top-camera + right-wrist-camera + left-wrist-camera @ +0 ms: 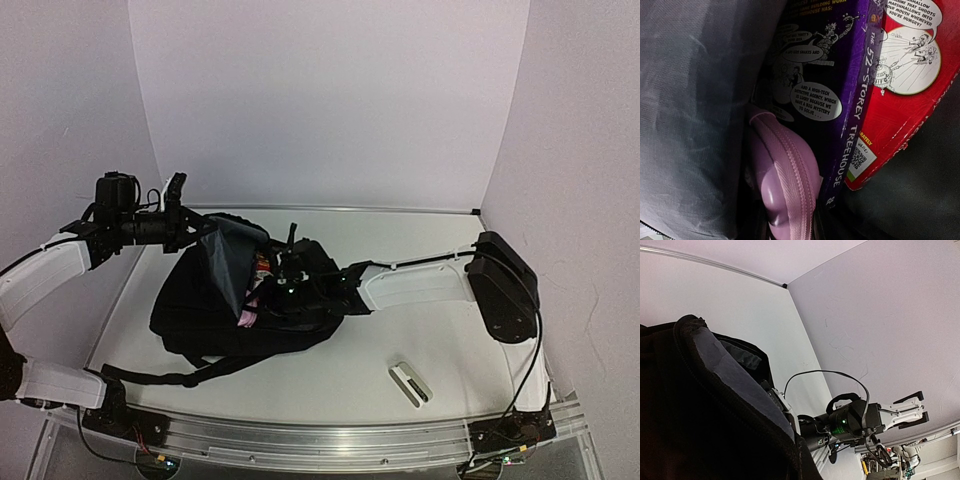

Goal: Pack the student bag
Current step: Place the stationery in the student bag.

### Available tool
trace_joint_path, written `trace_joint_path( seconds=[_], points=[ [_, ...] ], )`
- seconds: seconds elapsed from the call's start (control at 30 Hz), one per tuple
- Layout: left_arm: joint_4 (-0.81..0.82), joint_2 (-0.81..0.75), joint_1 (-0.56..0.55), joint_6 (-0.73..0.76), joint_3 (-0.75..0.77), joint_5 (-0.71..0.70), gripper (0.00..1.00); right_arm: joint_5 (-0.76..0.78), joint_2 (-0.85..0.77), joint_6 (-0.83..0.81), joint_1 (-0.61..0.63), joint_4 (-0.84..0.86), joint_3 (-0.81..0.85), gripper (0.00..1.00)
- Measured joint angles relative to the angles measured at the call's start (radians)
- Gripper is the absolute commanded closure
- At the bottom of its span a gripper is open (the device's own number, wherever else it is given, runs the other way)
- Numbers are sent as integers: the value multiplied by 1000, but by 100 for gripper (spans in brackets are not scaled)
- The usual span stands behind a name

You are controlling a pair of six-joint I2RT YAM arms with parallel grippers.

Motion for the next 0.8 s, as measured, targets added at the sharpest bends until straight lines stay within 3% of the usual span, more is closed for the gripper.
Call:
trace_joint_path(
  seconds=[0.13, 0.27, 0.43, 0.57, 0.8],
  points=[
    [0, 0, 0, 2, 0, 0, 100, 31, -13, -18, 3, -3, -6, 35],
    [-1, -3, 1, 9, 1, 0, 100, 119, -120, -82, 3, -87, -58, 19],
    [-14, -7, 1, 26, 1, -1, 100, 218, -325, -162, -39, -168, -111, 11],
    [-32, -9, 1, 41, 5, -1, 100, 239, -436, -213, -155, -195, -172, 8],
    [-75, -10, 1, 82, 22, -2, 100, 245, -366, -289, -291, -256, -214, 10]
  ],
)
